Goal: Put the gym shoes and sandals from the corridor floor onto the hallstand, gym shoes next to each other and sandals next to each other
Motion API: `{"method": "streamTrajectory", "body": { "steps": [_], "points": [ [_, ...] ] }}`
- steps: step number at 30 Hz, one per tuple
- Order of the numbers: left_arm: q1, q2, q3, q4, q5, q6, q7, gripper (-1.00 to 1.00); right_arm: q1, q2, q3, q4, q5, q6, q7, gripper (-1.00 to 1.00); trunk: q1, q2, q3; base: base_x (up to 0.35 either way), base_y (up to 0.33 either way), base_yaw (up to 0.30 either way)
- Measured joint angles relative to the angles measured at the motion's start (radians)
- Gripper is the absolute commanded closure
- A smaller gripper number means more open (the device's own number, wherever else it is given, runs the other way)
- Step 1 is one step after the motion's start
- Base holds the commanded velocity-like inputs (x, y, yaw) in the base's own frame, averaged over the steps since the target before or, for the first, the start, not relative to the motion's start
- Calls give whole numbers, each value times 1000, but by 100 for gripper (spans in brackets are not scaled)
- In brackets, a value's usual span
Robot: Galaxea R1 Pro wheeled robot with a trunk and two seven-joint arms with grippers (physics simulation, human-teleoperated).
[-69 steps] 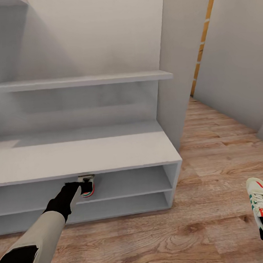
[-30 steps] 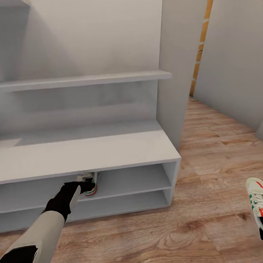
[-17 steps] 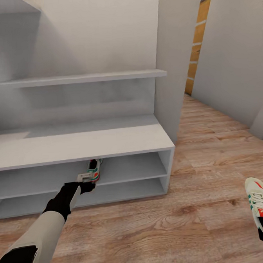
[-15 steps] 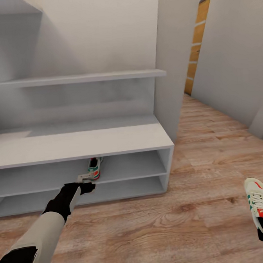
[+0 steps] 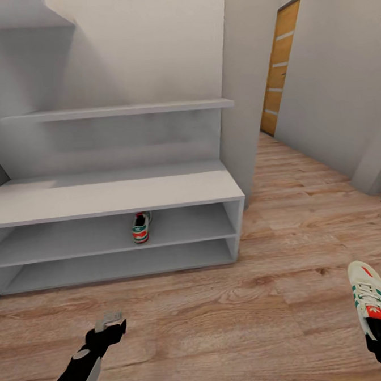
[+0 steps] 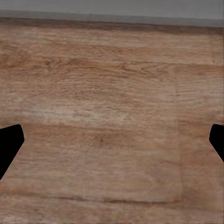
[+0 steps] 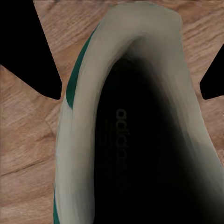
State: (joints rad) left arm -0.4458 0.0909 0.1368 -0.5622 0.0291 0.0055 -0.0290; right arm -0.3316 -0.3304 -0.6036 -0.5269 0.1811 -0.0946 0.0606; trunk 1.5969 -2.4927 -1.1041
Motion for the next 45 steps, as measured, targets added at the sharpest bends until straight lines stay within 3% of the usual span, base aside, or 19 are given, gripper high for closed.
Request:
{"method": "streamTrajectory", "body": {
  "steps": [4,7,8,11,15,21,45],
  "points": [
    [55,5,3,3,1,-72,-30,-100,0,4,0,10,-2,-2,2,100,0,0,0,-77,0,0],
    [81,6,2,13,-2,-100,-108,-100,0,13,0,11,-3,-2,1,100,0,0,0,-11,0,0],
    [112,12,3,15,-3,-121,-175,-100,0,15,0,10,-4,-3,1,100,0,0,0,-4,0,0],
    [139,19,4,16,-2,-156,-223,-100,0,16,-1,10,-4,-4,1,100,0,0,0,-3,0,0],
    [183,27,3,21,-1,-255,-282,-100,0,17,-2,10,-4,-5,0,100,0,0,0,0,0,0],
    [215,26,2,30,1,-296,-298,-100,0,18,-2,16,-4,-5,-4,100,0,0,0,0,115,0],
    [220,26,3,30,1,-301,-299,-100,0,41,-1,34,-2,-6,-6,100,0,0,0,-164,252,0]
  ]
}}
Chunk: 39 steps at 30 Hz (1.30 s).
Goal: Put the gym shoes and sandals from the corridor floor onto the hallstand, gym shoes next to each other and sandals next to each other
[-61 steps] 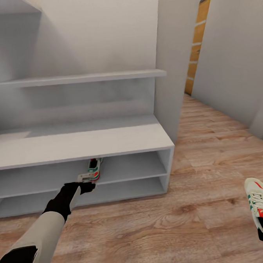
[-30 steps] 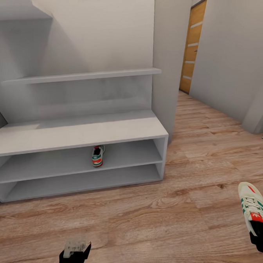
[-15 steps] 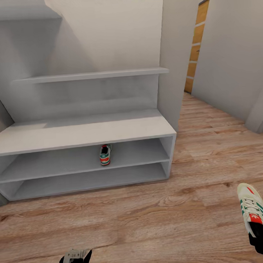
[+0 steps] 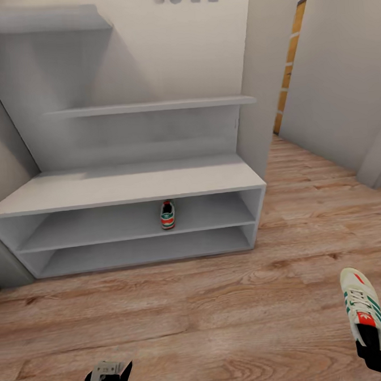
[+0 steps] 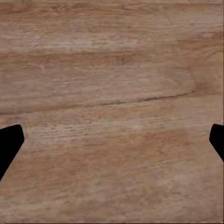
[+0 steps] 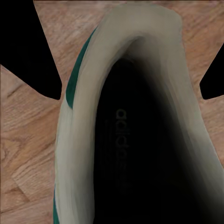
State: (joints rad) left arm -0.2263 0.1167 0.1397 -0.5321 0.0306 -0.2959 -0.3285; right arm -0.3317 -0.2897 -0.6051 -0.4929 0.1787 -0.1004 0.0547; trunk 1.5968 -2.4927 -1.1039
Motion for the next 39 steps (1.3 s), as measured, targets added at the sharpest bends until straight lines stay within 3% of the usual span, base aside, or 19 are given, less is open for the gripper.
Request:
{"method": "streamTrajectory", "body": {
  "steps": [12,29,34,35,39],
  "points": [
    [0,0,2,-10,0,6,5,-100,0,0,0,18,0,0,0,100,0,0,0,-150,259,2],
    [-4,-11,-11,-19,-8,7,-14,-100,0,0,0,17,0,0,2,100,0,0,0,-1,24,130],
    [-12,-3,-10,-20,-8,18,-106,-100,0,0,0,18,-2,1,5,100,0,0,0,0,0,3],
    [-24,3,-8,-30,-9,31,-255,-100,0,1,1,17,-3,2,6,100,0,0,0,0,0,0],
    [-29,4,-8,-33,-12,37,-380,-100,0,1,1,15,-3,2,6,100,0,0,0,0,0,0]
  ]
}}
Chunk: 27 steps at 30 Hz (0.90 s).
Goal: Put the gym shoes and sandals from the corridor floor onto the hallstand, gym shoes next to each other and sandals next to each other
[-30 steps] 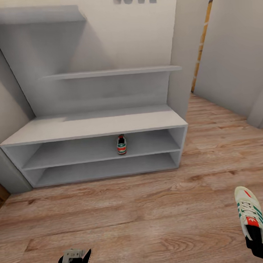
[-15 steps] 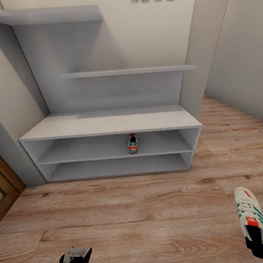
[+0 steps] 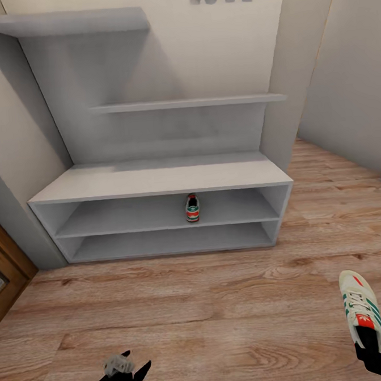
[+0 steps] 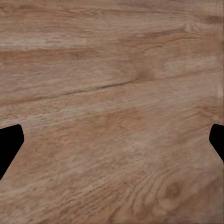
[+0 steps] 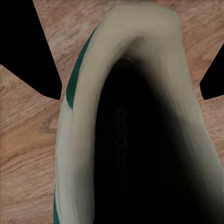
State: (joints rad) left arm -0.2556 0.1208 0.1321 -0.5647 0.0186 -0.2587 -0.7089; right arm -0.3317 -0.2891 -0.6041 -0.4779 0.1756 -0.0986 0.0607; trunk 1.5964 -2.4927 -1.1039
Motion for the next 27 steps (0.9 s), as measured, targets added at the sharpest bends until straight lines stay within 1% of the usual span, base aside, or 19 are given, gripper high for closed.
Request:
{"method": "streamTrajectory", "body": {
  "steps": [2,3,4,5,6,9,10,11,12,14,15,17,18,20,21,23,24,27],
  "points": [
    [-1,3,3,-1,0,2,-99,-100,0,0,0,-1,0,0,0,100,0,0,0,0,0,0],
    [-1,5,4,-1,0,3,-123,-100,0,0,0,0,0,1,0,100,0,0,0,0,0,0],
    [-1,13,6,-1,0,4,-167,-100,0,0,0,2,0,1,0,100,0,0,0,0,0,0],
    [-1,17,7,-1,1,4,-188,-100,0,1,0,3,0,1,1,100,0,0,0,0,0,0],
    [-2,27,8,-1,3,4,-225,-100,0,3,1,4,0,1,1,100,0,0,0,0,0,0],
    [-2,44,10,-1,8,5,-276,-100,0,17,3,5,1,1,3,100,0,0,0,0,0,0],
    [-3,55,11,0,10,6,-306,-100,0,31,7,5,3,1,4,100,0,0,0,0,0,0],
    [-3,61,12,0,11,6,-321,-100,0,40,8,4,4,2,4,100,0,0,0,0,0,0],
    [-3,69,12,0,12,7,-349,-100,0,60,19,3,6,3,4,100,0,0,0,0,0,0],
    [-3,77,13,0,13,7,-376,-100,0,84,35,-1,7,5,4,100,0,0,0,0,0,0],
    [-3,82,13,1,13,7,-399,-100,0,106,62,-7,7,6,4,100,0,0,0,0,0,0],
    [-3,85,14,1,14,8,-421,-100,0,129,95,-16,7,9,3,100,0,0,0,0,0,0],
    [-3,87,15,0,14,8,-438,-100,0,147,134,-27,7,13,2,100,0,0,0,0,0,0],
    [-3,90,15,0,15,9,-451,-100,0,167,171,-39,6,20,0,100,0,0,0,0,0,0],
    [-3,91,15,0,17,9,-459,-100,-1,185,208,-53,5,36,-1,100,0,0,0,0,0,0],
    [-3,92,15,0,21,9,-464,-100,-4,202,236,-68,5,64,-2,100,0,0,0,0,0,0],
    [-3,93,15,0,23,9,-468,-100,-9,218,256,-85,3,99,-2,100,0,0,0,0,0,0],
    [-3,93,14,0,26,9,-471,-100,-24,242,272,-122,3,167,-3,100,0,0,0,0,0,0]
  ]
}}
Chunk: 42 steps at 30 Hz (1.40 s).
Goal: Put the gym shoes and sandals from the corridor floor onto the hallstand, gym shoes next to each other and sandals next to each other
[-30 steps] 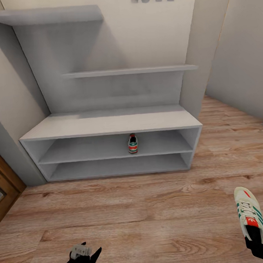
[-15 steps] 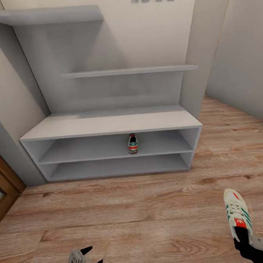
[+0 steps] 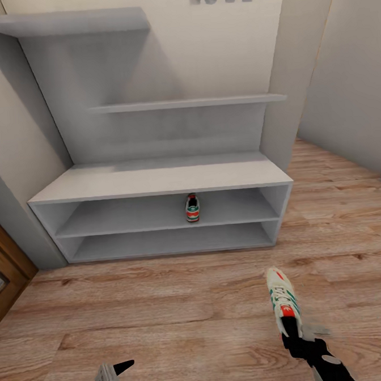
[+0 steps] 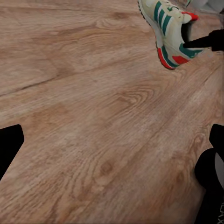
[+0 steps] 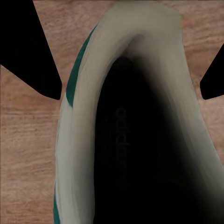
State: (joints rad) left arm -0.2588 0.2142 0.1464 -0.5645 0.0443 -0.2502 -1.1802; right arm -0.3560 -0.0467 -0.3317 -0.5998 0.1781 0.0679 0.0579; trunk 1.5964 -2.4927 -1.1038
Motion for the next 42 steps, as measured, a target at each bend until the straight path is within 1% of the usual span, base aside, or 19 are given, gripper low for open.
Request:
{"method": "streamTrajectory", "body": {
  "steps": [1,2,3,6,7,10,13,14,15,17,18,19,20,21,23,27,32,33,42],
  "points": [
    [0,0,0,0,1,0,-1,-100,-14,16,8,-29,-2,51,0,100,0,0,0,0,0,0],
    [0,0,0,0,1,0,-1,-100,-22,26,9,-42,-1,77,0,100,0,0,0,0,0,0],
    [0,0,0,1,1,0,-1,-100,-40,44,13,-66,-4,125,0,100,0,0,0,0,0,0],
    [0,0,0,1,1,1,0,-100,-75,74,18,-91,-2,189,-1,100,0,0,0,0,0,0],
    [1,0,0,1,1,1,0,-100,-105,94,20,-100,-5,225,-2,100,0,0,0,0,0,0],
    [3,0,0,1,1,1,-1,-100,-158,121,21,-106,-1,268,-3,100,0,0,0,0,0,0],
    [4,0,0,1,0,1,0,-100,-257,163,22,-102,-1,340,-6,100,0,0,0,0,0,0],
    [5,0,0,1,0,1,0,-100,-285,174,22,-94,1,365,-11,100,0,0,0,0,0,0],
    [5,0,0,1,1,1,0,-100,-299,179,22,-87,5,378,-18,100,0,0,0,0,0,0],
    [5,0,0,1,1,1,-1,-100,-339,193,22,-62,6,413,-55,100,0,0,0,0,0,0],
    [4,0,0,1,0,1,0,-100,-365,202,26,-43,3,429,-91,100,0,0,0,0,0,0],
    [4,0,0,1,-1,1,0,-100,-400,213,34,-16,2,444,-145,100,0,0,0,0,0,0],
    [4,0,0,1,-1,1,0,-100,-410,216,37,-9,4,448,-162,100,0,0,0,0,0,0],
    [4,-1,0,1,-1,1,0,-100,-438,220,45,7,3,455,-201,100,0,0,0,0,0,0],
    [5,-1,0,1,-2,1,1,-100,-450,220,48,9,2,458,-216,100,0,0,0,0,0,0],
    [5,0,0,1,0,1,1,-100,-469,220,50,7,-1,460,-227,100,0,0,0,0,0,0],
    [4,1,0,1,-1,1,1,-100,-474,220,50,6,-1,461,-229,100,0,0,0,0,0,0],
    [2,-4,1,1,4,2,1,-100,-479,220,50,1,-5,462,-227,100,0,0,0,0,0,0],
    [0,-4,1,1,4,2,2,-100,-479,220,51,-6,-7,462,-226,100,0,0,0,0,0,0]
  ]
}}
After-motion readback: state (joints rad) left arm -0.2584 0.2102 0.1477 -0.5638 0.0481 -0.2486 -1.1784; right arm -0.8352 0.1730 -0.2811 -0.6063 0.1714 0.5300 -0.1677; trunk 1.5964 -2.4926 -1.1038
